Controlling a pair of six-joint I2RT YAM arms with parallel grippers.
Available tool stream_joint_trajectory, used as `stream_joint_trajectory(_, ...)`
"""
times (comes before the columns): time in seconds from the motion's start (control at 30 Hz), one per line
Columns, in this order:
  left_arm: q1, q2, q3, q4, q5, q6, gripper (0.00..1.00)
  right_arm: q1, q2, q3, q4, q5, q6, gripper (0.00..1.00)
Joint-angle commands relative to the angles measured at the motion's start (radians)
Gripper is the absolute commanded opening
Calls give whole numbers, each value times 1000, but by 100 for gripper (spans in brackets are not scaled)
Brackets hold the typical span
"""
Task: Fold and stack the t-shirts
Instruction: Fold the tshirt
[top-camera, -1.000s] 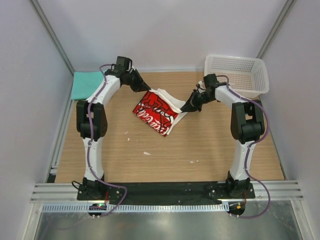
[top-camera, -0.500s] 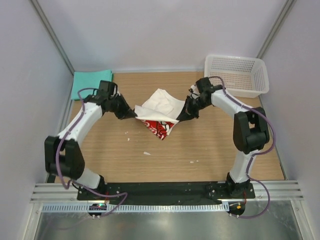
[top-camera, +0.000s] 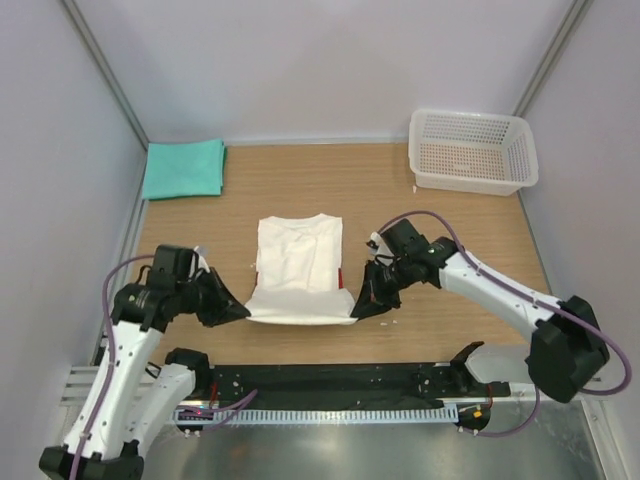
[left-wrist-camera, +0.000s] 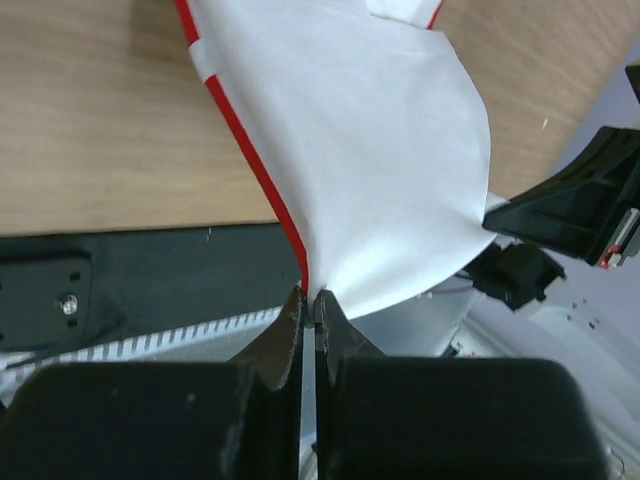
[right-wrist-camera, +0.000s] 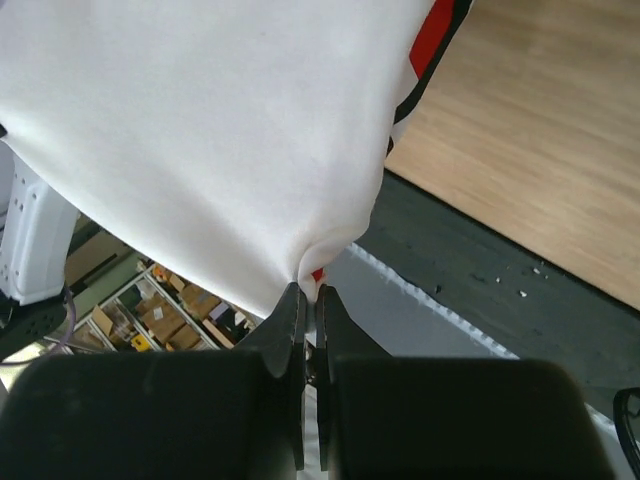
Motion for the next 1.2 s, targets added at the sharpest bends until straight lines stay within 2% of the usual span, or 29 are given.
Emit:
stream_joint_trajectory(0.0,10,-133,-19,-219,12,5,0,55,-137,-85,-91,75,90,1)
stream_joint_trajectory(0.07,10,-218,-24,-299,28,-2,0,86,-246,-156,-120,86,127,1)
stream_joint_trajectory(0.23,8,-308,29,-445,49,5,0,201,-502,-268,-163,118,335,1)
stream_joint_trajectory(0.37,8,-308,36,-462,34,-1,0,205,-561,-274,-172,110,386,2)
stream_joint_trajectory(0.43,8,-300,27,-439,25,-17,0,205,-526,-233,-174,116,336,1)
stream_joint_trajectory(0.6,8,-234,68,-387,-34,-38,0,166,-306,-104,-166,101,214,1)
stream_joint_trajectory(0.77,8,-93,109,-244,-49,-66,0,6,-155,7,-210,11,61,1)
stream_joint_trajectory(0.8,8,-73,115,-220,-52,-72,0,-41,-127,28,-232,1,-14,1)
stream_joint_trajectory(0.97,8,95,183,-106,-75,-63,0,-124,78,197,-324,-58,-166,1)
stream_joint_trajectory(1.17,17,288,214,10,-126,-38,0,-190,322,370,-322,-106,-257,1)
